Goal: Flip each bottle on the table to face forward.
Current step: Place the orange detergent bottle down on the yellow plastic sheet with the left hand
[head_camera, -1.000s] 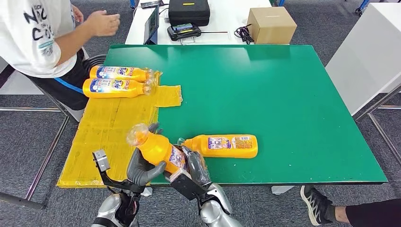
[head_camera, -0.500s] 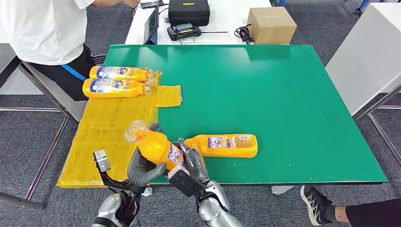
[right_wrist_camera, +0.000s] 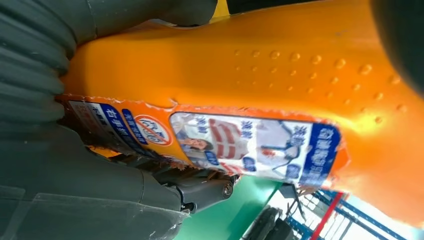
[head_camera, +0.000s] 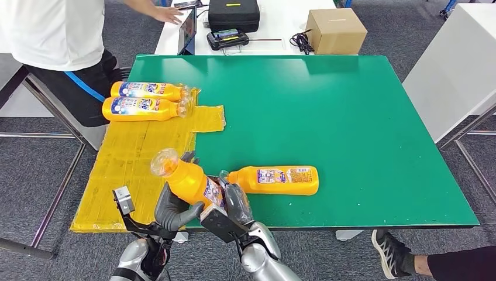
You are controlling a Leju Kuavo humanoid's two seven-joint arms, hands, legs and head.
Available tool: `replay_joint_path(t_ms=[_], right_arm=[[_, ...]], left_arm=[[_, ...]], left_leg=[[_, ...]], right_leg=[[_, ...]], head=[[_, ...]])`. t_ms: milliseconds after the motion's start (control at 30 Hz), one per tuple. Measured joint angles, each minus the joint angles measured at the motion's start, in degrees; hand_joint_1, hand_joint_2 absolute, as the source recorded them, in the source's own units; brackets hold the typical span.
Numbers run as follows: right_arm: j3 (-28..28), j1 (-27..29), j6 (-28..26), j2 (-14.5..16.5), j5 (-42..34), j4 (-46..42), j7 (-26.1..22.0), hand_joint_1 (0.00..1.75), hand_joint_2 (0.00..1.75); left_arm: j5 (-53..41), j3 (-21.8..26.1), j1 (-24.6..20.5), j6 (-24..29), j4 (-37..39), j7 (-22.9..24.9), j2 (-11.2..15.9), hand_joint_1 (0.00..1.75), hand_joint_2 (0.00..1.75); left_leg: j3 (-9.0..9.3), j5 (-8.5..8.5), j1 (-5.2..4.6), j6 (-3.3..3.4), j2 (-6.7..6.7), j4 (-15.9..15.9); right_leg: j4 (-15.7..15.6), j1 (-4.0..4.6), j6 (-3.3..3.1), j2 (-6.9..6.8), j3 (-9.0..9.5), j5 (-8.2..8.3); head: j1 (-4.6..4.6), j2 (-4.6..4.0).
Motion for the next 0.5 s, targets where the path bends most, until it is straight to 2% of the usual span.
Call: replay_joint_path(t_ms=[333,367,467,500], right_arm=[[4.35,-2.96,0.34,0.31,-0.31,4.05,2.26,1.75,1.75],[4.74,-3.25,0.34,0.31,-0.3,4.43,2.5,1.75,1.75],[5.67,-3.98,0.37,0.31,-0.28,5.44,2.96,1.75,1.75],[5.91,-4.18,0.39,0.31,-0.35,5.74,3.12,1.75,1.75]], left_arm=[[-0.72,0.46,-0.27,0.19,1.06,-0.06,0.89,0.0,1.75],[-0.73,0.52,-0.31,0.19,1.2,-0.01,0.96,0.14,1.75],[-0.73,0.58,-0.41,0.17,1.57,0.09,1.24,0.83,1.75],[-0.73,0.6,-0.46,0.17,1.72,0.11,1.32,1.13,1.75]], left_leg=[[0.01,0.0,0.01,-0.01,0.02,0.0],[0.0,0.0,0.01,-0.01,0.02,0.0],[0.0,0.0,0.0,-0.01,0.02,0.0],[0.0,0.0,0.01,-0.01,0.02,0.0]], right_leg=[[0.0,0.0,0.0,0.02,-0.03,0.0],[0.0,0.0,0.0,0.02,-0.03,0.0],[0.0,0.0,0.0,0.02,-0.04,0.0],[0.0,0.0,0.0,0.02,-0.04,0.0]], head=[[-0.01,0.0],[-0.01,0.0],[-0.01,0.0],[-0.01,0.0]])
